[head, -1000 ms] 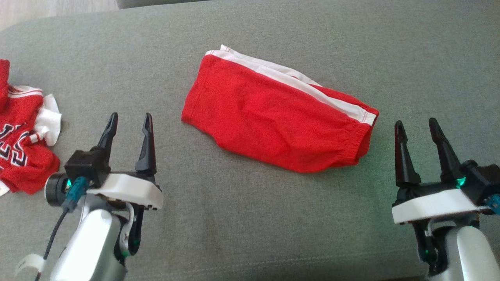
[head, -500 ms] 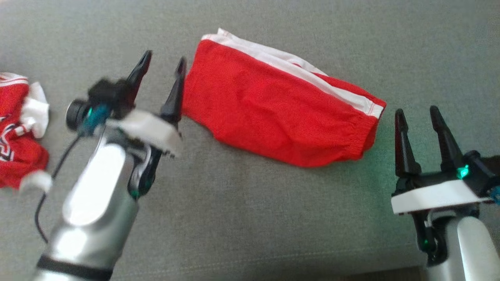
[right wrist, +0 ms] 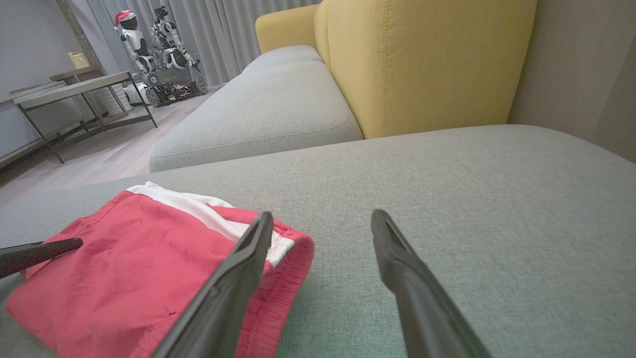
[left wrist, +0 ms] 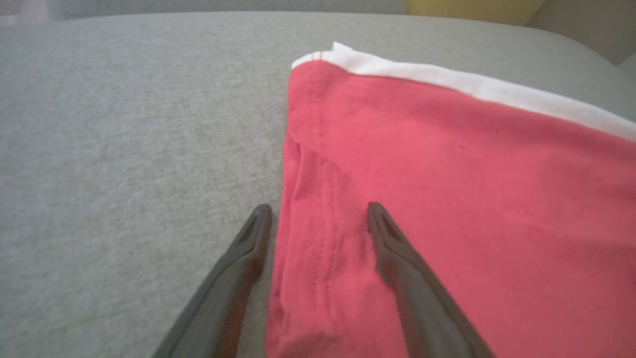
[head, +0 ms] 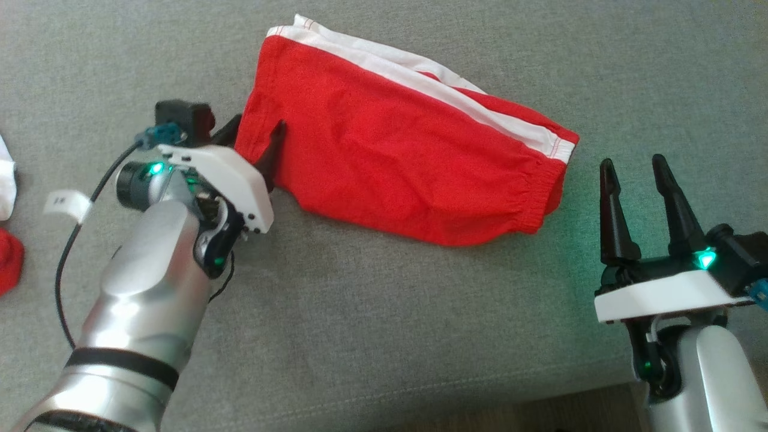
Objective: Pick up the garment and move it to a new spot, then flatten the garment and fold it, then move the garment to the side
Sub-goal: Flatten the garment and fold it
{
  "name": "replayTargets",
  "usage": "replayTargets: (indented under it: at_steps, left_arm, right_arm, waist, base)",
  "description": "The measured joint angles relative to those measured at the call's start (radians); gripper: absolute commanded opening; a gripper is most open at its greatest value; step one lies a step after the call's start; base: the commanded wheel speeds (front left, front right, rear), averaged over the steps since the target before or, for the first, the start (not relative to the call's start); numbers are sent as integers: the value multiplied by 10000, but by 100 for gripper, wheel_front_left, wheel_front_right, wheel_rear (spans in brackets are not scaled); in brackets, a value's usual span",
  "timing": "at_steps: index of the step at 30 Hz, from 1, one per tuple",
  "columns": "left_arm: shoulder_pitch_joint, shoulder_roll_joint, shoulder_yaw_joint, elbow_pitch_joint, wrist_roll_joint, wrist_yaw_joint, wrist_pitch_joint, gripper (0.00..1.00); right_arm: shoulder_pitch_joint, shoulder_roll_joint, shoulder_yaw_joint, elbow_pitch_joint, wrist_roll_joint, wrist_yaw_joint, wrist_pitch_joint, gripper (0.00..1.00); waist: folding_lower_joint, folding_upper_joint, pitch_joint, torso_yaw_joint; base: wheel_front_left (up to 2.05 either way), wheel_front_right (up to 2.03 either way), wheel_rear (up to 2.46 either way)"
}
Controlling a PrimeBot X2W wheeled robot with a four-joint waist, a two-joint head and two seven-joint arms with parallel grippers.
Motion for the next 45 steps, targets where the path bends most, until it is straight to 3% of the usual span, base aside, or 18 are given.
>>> replayTargets:
  at_steps: [1, 2, 3, 4, 15, 20, 29, 30, 31, 34, 39, 45]
  left_arm:
    - [-82, -35, -44, 92, -56, -48, 36, 100]
    - [-126, -67, -111, 165, -69, -50, 82, 75]
    - [-158, -104, -205, 255, -88, -90, 84, 21]
    - [-179, -119, -286, 322, -153, -134, 84, 0]
    - [693, -359, 96, 261, -834, -2, -1246, 0]
    - [1931, -347, 297, -748, -1047, 357, -1749, 0]
    - [3625, -259, 274, -2483, -1116, 1087, -1406, 0]
    - [3721, -240, 276, -2665, -1139, 1179, -1363, 34]
    - [3789, -215, 267, -2811, -1135, 1300, -1363, 100]
    - [3973, -92, 272, -3333, -980, 1662, -1611, 100]
    - [4341, 332, 422, -4851, 261, 2663, -2268, 100]
    - [5155, 796, 723, -6736, 1465, 3235, -2320, 100]
  right_arm:
    - [-5, 0, 0, 31, 46, 0, -4, 100]
    - [-7, 0, 0, 48, 79, 0, -4, 100]
    - [-8, 0, -2, 58, 105, 0, -4, 100]
    - [-11, 0, 0, 63, 150, 0, -23, 100]
    - [-29, 0, -132, 107, 207, 0, 33, 100]
    - [8, 0, -316, 102, 115, 0, 205, 100]
    - [74, 0, -591, -52, -63, 0, 585, 100]
    - [74, 0, -589, -59, -63, 0, 644, 100]
    - [75, 0, -575, -59, -63, 0, 646, 100]
    - [86, 0, -508, -58, -171, 0, 736, 100]
    - [260, 0, -288, -84, -447, 0, 802, 100]
    - [461, -17, -180, -174, -675, 0, 917, 100]
  waist:
    - [0, 0, -5, 0]
    - [-1, 0, -13, 5]
    - [-1, 0, -23, 11]
    - [-1, 0, -31, 19]
    - [-1, 0, -205, 383]
    - [-1, 0, -391, 760]
    - [-1, 0, -785, 1392]
    - [-1, 0, -835, 1415]
    - [-1, 0, -882, 1424]
    - [-1, 0, -1005, 1409]
    - [-1, 0, -1297, 1372]
    - [-2, 0, -1738, 1372]
  base:
    - [0, 0, 0]
    - [0, 0, 0]
    - [0, 0, 0]
    - [0, 0, 0]
    - [0, 0, 0]
    - [0, 0, 0]
    - [0, 0, 0]
    - [0, 0, 0]
    - [0, 0, 0]
    - [0, 0, 0]
    - [0, 0, 0]
    - [0, 0, 0]
